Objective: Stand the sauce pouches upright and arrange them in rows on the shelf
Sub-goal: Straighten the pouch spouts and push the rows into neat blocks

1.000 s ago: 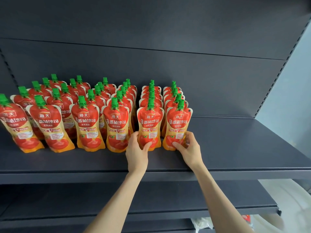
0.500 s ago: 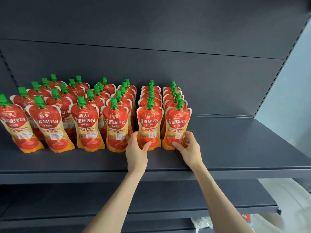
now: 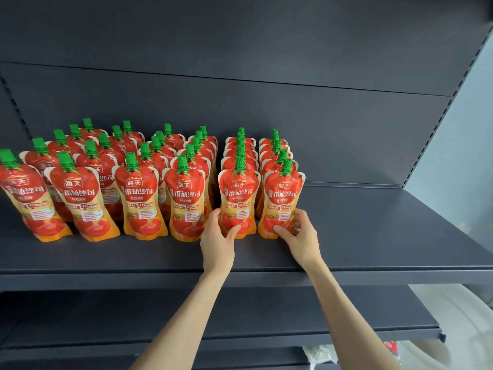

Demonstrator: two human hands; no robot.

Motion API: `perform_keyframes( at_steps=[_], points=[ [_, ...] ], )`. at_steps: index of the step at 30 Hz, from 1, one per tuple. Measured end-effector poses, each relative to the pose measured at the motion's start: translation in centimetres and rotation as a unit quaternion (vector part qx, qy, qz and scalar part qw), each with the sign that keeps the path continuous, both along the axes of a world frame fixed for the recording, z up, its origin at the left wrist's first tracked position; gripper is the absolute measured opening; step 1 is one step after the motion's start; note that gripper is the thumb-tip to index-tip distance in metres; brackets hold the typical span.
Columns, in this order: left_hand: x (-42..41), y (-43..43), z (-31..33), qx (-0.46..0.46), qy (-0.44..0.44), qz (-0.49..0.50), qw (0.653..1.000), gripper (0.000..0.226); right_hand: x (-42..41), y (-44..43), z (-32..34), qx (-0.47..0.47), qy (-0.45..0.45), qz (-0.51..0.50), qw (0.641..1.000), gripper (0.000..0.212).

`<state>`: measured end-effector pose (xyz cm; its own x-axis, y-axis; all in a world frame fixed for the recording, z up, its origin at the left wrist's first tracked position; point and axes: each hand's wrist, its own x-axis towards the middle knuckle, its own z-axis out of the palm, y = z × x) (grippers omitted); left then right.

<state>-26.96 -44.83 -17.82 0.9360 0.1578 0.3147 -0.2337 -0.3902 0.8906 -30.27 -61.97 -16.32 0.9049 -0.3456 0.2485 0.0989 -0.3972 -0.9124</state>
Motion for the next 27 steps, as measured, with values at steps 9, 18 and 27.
perform_keyframes(
  at_steps=[9,18,27],
  points=[
    [0.09,0.06,-0.15,0.005,-0.005,-0.003,1.000,0.053,0.07,-0.06,-0.15,0.001,-0.004,0.003,1.000,0.045],
    [0.08,0.04,-0.15,0.008,-0.006,-0.007,1.000,0.054,0.15,-0.23,-0.33,0.004,-0.005,0.006,1.000,0.045],
    [0.02,-0.05,-0.13,0.007,-0.006,-0.005,1.000,0.055,0.07,-0.15,-0.24,0.002,-0.005,0.007,1.000,0.044]
  ],
)
